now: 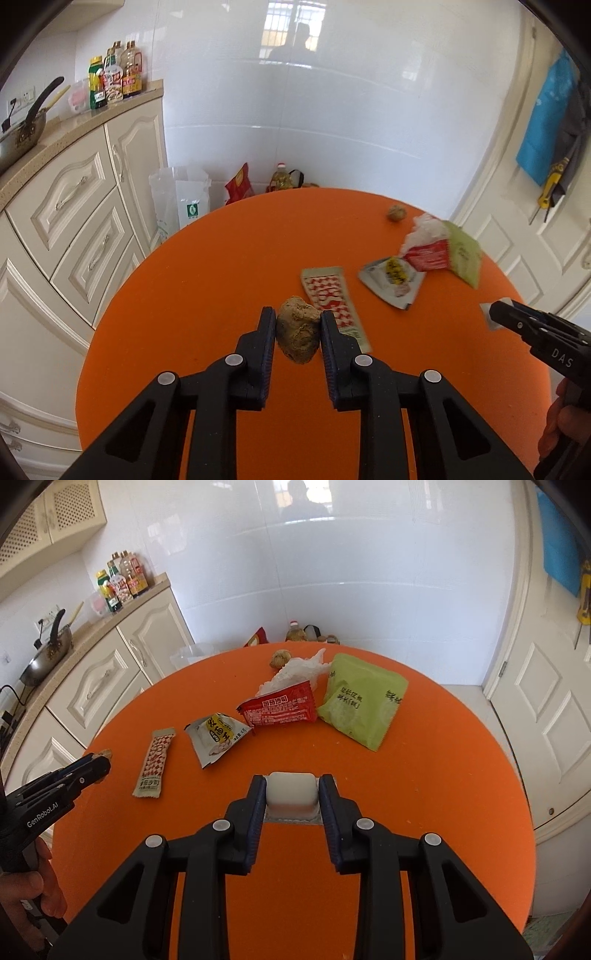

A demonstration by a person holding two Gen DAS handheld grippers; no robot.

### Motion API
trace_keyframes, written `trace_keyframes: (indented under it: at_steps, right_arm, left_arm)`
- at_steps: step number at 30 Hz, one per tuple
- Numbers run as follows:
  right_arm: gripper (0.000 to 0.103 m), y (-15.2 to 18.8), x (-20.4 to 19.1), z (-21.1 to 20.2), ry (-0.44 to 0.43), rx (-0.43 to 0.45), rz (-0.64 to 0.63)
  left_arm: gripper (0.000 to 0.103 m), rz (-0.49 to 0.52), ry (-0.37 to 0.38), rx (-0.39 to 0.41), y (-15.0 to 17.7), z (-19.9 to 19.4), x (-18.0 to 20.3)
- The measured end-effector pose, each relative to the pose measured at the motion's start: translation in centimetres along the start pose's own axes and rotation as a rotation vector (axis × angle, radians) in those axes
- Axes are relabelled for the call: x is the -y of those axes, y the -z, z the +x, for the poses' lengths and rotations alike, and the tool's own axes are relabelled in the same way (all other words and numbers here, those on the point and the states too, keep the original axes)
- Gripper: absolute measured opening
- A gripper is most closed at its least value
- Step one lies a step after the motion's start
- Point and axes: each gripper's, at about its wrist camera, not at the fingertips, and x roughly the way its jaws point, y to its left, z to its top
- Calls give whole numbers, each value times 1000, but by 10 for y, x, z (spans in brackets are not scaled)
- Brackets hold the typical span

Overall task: Collect trash
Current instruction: 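Grasp the white tofu box with the right tool while the left tool grasps the brown lump, then carry the box and lump over the white bin and open both tools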

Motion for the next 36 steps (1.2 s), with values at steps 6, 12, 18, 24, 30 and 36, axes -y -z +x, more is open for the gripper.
trace_keyframes:
  at_steps: [6, 12, 18, 24, 30, 36]
  right_arm:
    - [29, 10, 7, -50, -8, 61, 7]
    - [29, 20, 19, -101, -15, 131, 26]
    - [29, 31, 33, -155, -9, 208, 34]
    - [29, 41, 61, -206, 12, 282, 65]
    - [29, 58, 109, -254, 93, 351, 141]
    - [29, 84, 165, -291, 187, 380, 241]
  left_arm:
    - [20, 29, 43, 50, 17, -47, 26]
    - [20, 84, 80, 109, 34, -99, 60]
    - [20, 144, 119, 173, 53, -152, 100]
    - [20, 212, 193, 220, 70, -194, 144]
    - [20, 295, 287, 220, 79, -201, 197]
    - [20, 389, 409, 191, 87, -193, 256]
